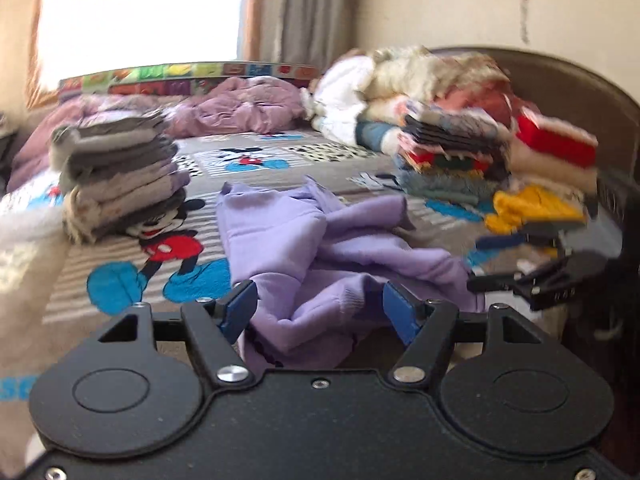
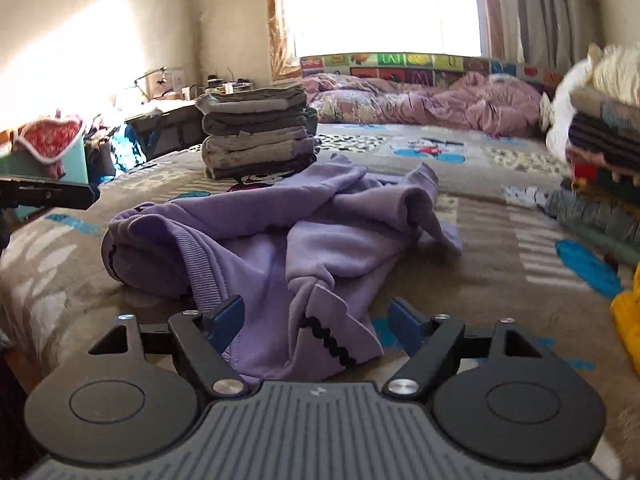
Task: Fold clothes
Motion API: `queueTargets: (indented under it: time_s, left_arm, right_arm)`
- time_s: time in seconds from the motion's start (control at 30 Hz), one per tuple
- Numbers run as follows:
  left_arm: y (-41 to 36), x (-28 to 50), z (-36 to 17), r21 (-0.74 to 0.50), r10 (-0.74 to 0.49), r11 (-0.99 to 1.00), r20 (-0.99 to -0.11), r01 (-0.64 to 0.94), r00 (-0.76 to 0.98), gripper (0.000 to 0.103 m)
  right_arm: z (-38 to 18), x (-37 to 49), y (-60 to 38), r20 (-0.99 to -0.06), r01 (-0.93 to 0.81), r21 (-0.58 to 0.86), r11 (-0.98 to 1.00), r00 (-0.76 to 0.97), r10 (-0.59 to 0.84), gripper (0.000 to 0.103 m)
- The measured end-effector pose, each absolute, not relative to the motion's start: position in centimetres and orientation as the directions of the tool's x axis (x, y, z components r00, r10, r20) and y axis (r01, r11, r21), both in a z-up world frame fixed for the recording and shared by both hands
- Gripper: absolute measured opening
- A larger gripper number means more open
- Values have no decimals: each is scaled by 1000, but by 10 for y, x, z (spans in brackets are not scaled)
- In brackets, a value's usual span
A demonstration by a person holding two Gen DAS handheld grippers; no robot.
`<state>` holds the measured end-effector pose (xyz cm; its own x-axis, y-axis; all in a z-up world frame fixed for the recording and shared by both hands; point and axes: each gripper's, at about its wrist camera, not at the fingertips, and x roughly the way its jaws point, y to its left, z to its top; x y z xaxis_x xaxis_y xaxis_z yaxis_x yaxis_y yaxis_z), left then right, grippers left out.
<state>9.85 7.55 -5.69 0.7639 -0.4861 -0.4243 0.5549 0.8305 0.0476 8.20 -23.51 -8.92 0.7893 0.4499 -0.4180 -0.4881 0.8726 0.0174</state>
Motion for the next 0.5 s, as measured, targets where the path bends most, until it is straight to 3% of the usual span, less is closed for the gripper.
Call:
queueTargets:
  time_s: [0.07,0.2,0.27,0.37,0.47,0.5]
  left_arm:
    - [63,100,-69,179,-461,792,-450,584,764,67]
    - [51,111,-87,358,-386,737,-473,574,792,59]
    - [46,114,-94,422,-361,704,-479,571,800,54]
    - [37,124,-101,472,-335,675,-489,568,805,38]
    - [33,135,-101,458,-336,685,-491,566,804,26]
    - [34,138,-98,440,-345,695,-488,568,801,24]
  right_arm:
    - [-83,65,-221,-387,-552,-153,820,797,464,79]
    - [-101,49,-190,-461,-617,-450,646,780,424,77]
    - [-113,52,-180,-496,-621,-514,591,778,385,75]
    - [-118,58,-173,-504,-635,-556,537,771,390,71]
    - [-114,69,-170,-513,-646,-550,529,761,396,49]
    - [-112,73,-171,-508,-645,-545,535,762,401,31]
